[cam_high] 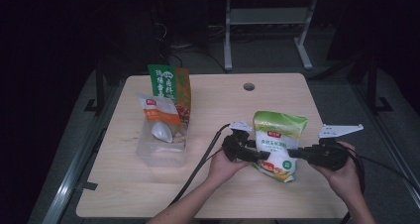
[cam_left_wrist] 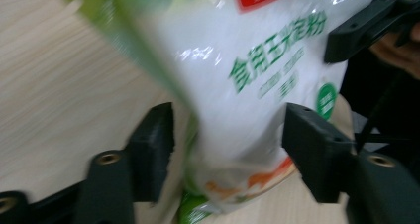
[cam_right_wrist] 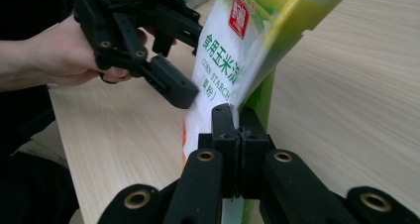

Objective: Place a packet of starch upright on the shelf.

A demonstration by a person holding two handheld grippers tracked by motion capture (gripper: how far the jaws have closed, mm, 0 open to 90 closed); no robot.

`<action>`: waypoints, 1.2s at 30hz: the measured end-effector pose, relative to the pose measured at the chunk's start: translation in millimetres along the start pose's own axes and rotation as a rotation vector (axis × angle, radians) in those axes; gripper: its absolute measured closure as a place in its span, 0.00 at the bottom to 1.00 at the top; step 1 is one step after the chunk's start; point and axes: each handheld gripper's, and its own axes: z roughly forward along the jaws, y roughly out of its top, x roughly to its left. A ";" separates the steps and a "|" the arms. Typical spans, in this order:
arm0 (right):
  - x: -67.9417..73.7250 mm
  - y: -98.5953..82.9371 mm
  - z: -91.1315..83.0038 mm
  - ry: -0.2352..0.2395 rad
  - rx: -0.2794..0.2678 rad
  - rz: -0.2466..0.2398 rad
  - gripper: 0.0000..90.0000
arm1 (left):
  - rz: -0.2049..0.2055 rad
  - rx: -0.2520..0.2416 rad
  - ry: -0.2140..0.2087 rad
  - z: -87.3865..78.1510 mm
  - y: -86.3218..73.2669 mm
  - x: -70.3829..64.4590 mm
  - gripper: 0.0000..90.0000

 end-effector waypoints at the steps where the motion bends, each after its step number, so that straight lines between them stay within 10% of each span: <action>1: 0.3 0.0 0.3 0.000 0.000 -0.008 0.98 | -0.003 -0.002 -0.007 0.7 0.9 -1.2 0.50; 11: 2.5 1.7 7.0 -0.020 0.016 -0.011 0.98 | 0.022 -0.013 0.017 -5.3 4.0 -3.8 0.87; 21: 6.6 14.0 28.6 -0.030 0.006 -0.025 0.98 | 0.117 -0.022 0.147 -27.8 2.9 -6.4 0.91; 36: 4.5 19.4 53.5 -0.001 0.115 -0.021 0.71 | 0.160 -0.011 0.155 -29.2 -3.2 -11.8 0.91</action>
